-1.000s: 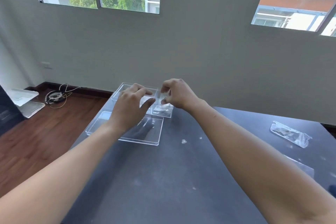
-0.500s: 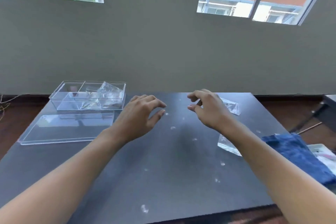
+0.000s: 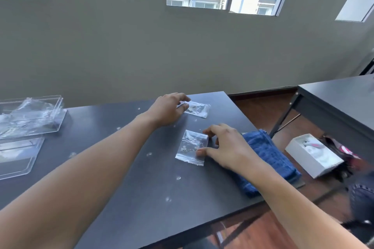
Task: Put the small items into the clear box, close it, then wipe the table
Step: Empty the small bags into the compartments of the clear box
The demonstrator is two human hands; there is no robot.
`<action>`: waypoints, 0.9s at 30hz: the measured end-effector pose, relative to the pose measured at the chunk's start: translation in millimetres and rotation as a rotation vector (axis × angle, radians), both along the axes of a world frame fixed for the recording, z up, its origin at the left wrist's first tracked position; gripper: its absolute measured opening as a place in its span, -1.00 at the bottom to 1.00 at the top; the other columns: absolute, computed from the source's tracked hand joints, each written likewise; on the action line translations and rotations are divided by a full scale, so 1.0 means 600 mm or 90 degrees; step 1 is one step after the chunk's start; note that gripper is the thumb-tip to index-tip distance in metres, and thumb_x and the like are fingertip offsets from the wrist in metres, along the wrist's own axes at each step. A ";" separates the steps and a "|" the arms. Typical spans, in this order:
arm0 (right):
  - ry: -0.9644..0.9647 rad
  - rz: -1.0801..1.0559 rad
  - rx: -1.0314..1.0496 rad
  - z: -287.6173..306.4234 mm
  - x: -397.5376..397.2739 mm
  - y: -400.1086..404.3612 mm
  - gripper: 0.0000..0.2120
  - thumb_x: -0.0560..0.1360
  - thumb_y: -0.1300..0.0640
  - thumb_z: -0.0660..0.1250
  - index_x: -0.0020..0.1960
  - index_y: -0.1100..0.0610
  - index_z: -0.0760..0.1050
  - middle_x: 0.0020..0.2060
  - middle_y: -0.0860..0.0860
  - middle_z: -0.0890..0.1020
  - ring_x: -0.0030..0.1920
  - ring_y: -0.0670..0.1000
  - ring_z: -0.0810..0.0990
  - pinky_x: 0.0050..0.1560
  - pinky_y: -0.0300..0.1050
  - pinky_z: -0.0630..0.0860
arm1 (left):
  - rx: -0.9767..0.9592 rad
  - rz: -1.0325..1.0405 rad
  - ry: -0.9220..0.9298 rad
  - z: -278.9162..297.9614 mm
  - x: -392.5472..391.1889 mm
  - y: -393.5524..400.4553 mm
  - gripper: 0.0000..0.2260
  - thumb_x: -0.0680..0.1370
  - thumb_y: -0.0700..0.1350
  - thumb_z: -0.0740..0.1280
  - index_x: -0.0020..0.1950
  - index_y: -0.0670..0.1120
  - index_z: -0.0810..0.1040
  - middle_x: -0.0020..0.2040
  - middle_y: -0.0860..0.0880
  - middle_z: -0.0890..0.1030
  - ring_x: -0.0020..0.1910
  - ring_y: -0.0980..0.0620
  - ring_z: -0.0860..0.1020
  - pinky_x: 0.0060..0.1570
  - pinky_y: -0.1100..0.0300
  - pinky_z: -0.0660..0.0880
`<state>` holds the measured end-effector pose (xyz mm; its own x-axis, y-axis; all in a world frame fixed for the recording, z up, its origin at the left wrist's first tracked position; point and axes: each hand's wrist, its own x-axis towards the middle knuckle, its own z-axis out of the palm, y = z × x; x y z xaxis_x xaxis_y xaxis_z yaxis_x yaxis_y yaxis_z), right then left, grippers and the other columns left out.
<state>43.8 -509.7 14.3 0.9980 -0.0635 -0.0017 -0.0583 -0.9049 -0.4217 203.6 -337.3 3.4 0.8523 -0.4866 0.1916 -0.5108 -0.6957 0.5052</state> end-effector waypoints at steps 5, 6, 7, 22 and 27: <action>0.023 -0.003 -0.014 -0.001 0.010 -0.002 -0.33 0.33 -0.24 0.57 0.34 0.01 0.51 0.18 0.00 0.54 0.23 0.05 0.52 0.23 -0.05 0.47 | 0.101 0.014 0.028 -0.003 0.040 -0.051 -0.62 0.60 0.10 0.33 0.41 0.07 0.48 0.32 0.03 0.58 0.24 -0.05 0.54 0.33 0.00 0.42; 0.035 -0.004 -0.012 0.000 0.013 -0.002 -0.34 0.33 -0.24 0.58 0.32 0.00 0.51 0.18 -0.01 0.55 0.22 0.05 0.53 0.22 -0.05 0.47 | 0.121 0.018 0.031 -0.001 0.045 -0.055 -0.59 0.57 0.11 0.37 0.41 0.08 0.49 0.31 0.04 0.56 0.22 -0.04 0.54 0.32 0.01 0.42; 0.044 -0.005 -0.009 0.002 0.015 -0.003 -0.35 0.32 -0.23 0.58 0.30 0.00 0.51 0.16 -0.01 0.56 0.21 0.05 0.53 0.21 -0.06 0.48 | 0.134 0.023 0.040 0.002 0.048 -0.058 -0.56 0.55 0.12 0.41 0.40 0.08 0.49 0.29 0.04 0.54 0.20 -0.03 0.54 0.32 0.01 0.42; 0.089 -0.059 0.018 0.008 0.032 0.003 -0.45 0.30 -0.09 0.65 0.19 -0.02 0.51 0.05 -0.03 0.70 0.19 0.06 0.59 0.22 0.03 0.54 | 0.286 0.087 0.174 0.030 0.078 -0.082 -0.46 0.43 0.24 0.45 0.35 0.16 0.42 0.30 0.01 0.40 0.19 -0.09 0.55 0.31 -0.05 0.46; 0.119 -0.050 0.006 0.016 0.039 0.009 -0.56 0.33 0.01 0.64 0.11 0.08 0.56 0.00 0.03 0.70 0.16 0.12 0.58 0.17 0.06 0.58 | 0.243 0.089 0.201 0.032 0.078 -0.085 -0.77 0.48 0.07 0.45 0.03 0.05 0.46 -0.10 0.00 0.53 -0.16 -0.10 0.49 -0.02 0.16 0.48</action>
